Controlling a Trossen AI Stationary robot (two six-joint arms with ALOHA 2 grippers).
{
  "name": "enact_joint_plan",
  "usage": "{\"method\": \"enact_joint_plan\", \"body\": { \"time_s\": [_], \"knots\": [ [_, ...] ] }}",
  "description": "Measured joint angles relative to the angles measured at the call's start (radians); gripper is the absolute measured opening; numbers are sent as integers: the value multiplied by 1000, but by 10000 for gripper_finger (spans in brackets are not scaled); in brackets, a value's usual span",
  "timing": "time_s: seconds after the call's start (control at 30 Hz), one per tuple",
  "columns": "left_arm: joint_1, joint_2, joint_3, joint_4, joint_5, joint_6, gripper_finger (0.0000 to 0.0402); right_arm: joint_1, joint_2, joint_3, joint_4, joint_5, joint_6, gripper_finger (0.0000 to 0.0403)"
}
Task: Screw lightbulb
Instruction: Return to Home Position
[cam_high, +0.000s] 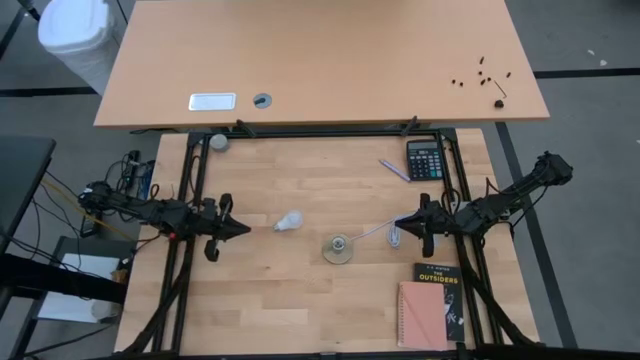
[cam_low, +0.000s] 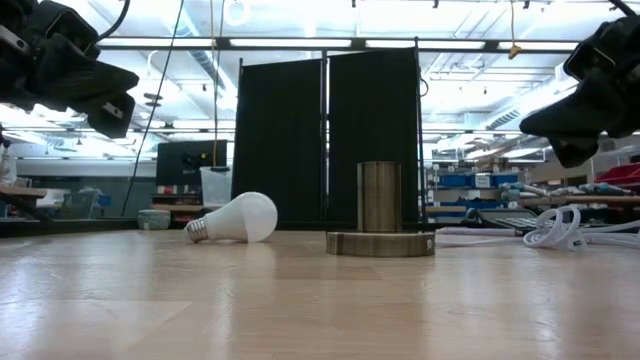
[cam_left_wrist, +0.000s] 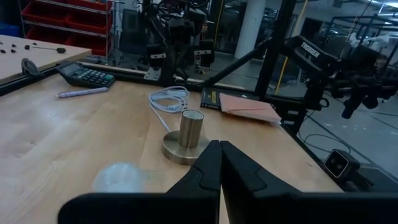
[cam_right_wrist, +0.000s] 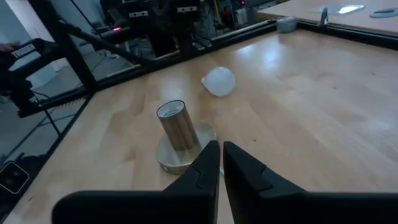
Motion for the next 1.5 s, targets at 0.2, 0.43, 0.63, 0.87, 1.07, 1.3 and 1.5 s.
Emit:
{"method": "enact_joint_plan", "body": {
  "time_s": [0.2,0.43,0.63,0.87,1.07,1.3,1.5],
  "knots": [
    [0,1,0,20,-3,0,11,0,0,0,0,0,0,28],
    [0,1,0,21,-3,0,11,0,0,0,-1,1,0,30],
    [0,1,0,22,-2,0,11,0,0,0,-1,1,0,31],
    [0,1,0,23,-2,0,11,0,0,0,-1,1,0,28],
    [0,1,0,23,-2,0,11,0,0,0,-1,1,0,28],
    [0,1,0,23,-2,0,11,0,0,0,-1,1,0,25],
    [0,1,0,23,-2,0,11,0,1,0,-1,1,0,24]
  ]
}}
